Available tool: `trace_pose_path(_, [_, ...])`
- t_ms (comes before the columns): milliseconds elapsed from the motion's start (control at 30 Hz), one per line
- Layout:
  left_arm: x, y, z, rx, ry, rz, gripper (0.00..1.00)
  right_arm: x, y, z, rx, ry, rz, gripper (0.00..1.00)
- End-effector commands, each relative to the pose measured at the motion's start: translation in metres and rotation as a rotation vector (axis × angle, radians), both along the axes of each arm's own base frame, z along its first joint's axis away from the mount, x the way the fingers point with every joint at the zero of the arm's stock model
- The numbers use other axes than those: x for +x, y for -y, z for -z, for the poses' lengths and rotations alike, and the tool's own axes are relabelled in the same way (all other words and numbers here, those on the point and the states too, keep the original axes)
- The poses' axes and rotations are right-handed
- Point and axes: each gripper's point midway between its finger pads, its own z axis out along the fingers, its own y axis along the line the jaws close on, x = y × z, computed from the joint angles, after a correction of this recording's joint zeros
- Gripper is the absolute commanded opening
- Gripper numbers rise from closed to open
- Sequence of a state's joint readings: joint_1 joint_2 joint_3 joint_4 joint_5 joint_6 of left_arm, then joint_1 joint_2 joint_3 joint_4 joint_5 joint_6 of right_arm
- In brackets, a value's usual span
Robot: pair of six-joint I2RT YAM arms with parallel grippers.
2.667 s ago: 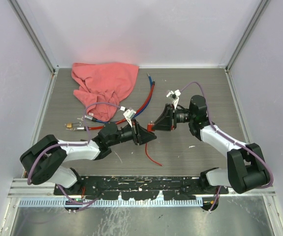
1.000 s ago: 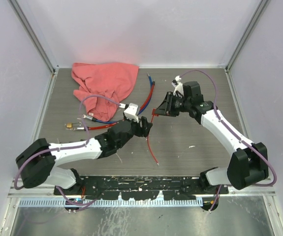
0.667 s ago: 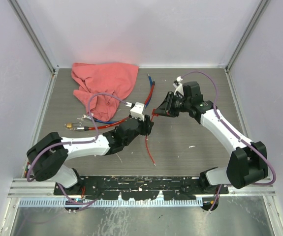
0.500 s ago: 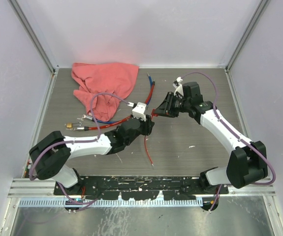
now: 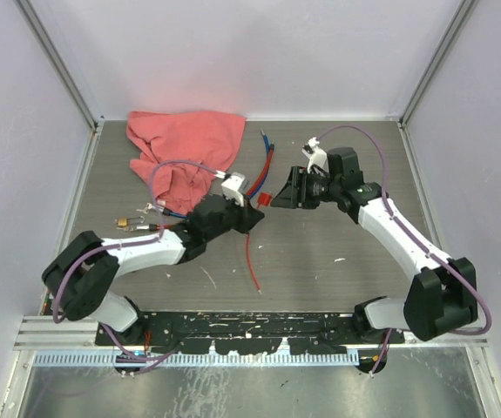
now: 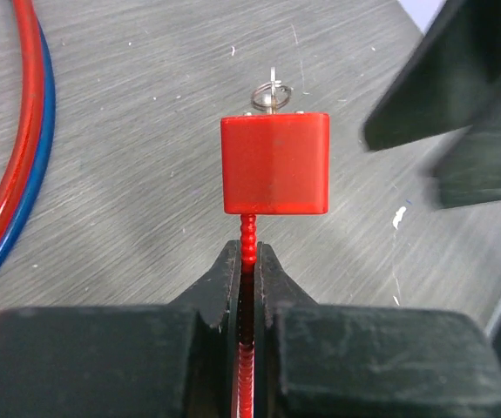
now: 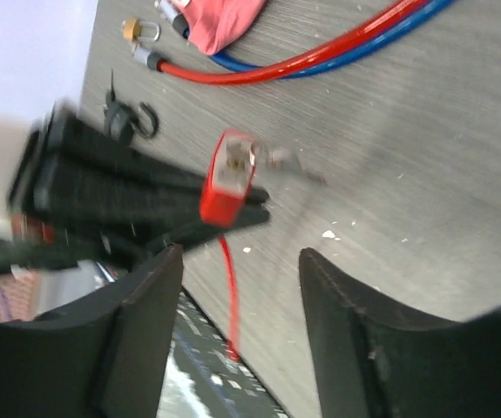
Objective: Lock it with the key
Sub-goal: Pick up the lock from the center of the board, then lock the lock.
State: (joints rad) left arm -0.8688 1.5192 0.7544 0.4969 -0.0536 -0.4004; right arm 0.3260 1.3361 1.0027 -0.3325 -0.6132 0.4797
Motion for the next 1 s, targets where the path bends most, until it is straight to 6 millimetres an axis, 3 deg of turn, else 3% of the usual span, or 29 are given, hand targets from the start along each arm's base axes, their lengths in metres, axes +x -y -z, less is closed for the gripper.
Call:
trace_pose_path(0, [-0.022, -0.006, -0.059, -0.223, 0.013, 0.265, 0.00, -0.015, 0.008, -0.055, -0.025, 0.413, -0.288, 0.67])
trace_pose_path(100, [-0.048, -0.015, -0.070, -0.252, -0.006, 0.450, 0.00, -0.045, 0.010, -0.072, 0.033, 0.539, -0.500, 0.75])
trace_pose_path(267, [-0.089, -0.025, -0.097, -0.287, 0.054, 0.694, 0.00, -0.071, 0.015, -0.089, -0.011, 0.843, -0.768, 0.85])
trace_pose_path(367, [-0.103, -0.027, -0.101, -0.273, 0.072, 0.780, 0.00, -0.078, 0.013, -0.099, -0.001, 0.993, -0.874, 0.95])
trace_pose_path(467, [-0.110, -0.032, -0.108, -0.246, 0.118, 0.807, 0.00, -0.074, 0.010, -0.108, 0.019, 0.998, -0.880, 0.96])
trace_pose_path(533, [-0.110, -0.034, -0.107, -0.230, 0.122, 0.801, 0.00, -0.074, 0.007, -0.113, 0.070, 0.929, -0.858, 0.92])
trace_pose_path(700, [-0.108, -0.034, -0.106, -0.209, 0.119, 0.787, 0.00, -0.092, -0.003, -0.120, 0.271, 0.712, -0.823, 0.67])
trace_pose_path(967, [-0.109, -0.028, -0.110, -0.204, 0.127, 0.794, 0.00, -0.095, -0.027, -0.112, 0.292, 0.473, -0.722, 0.52])
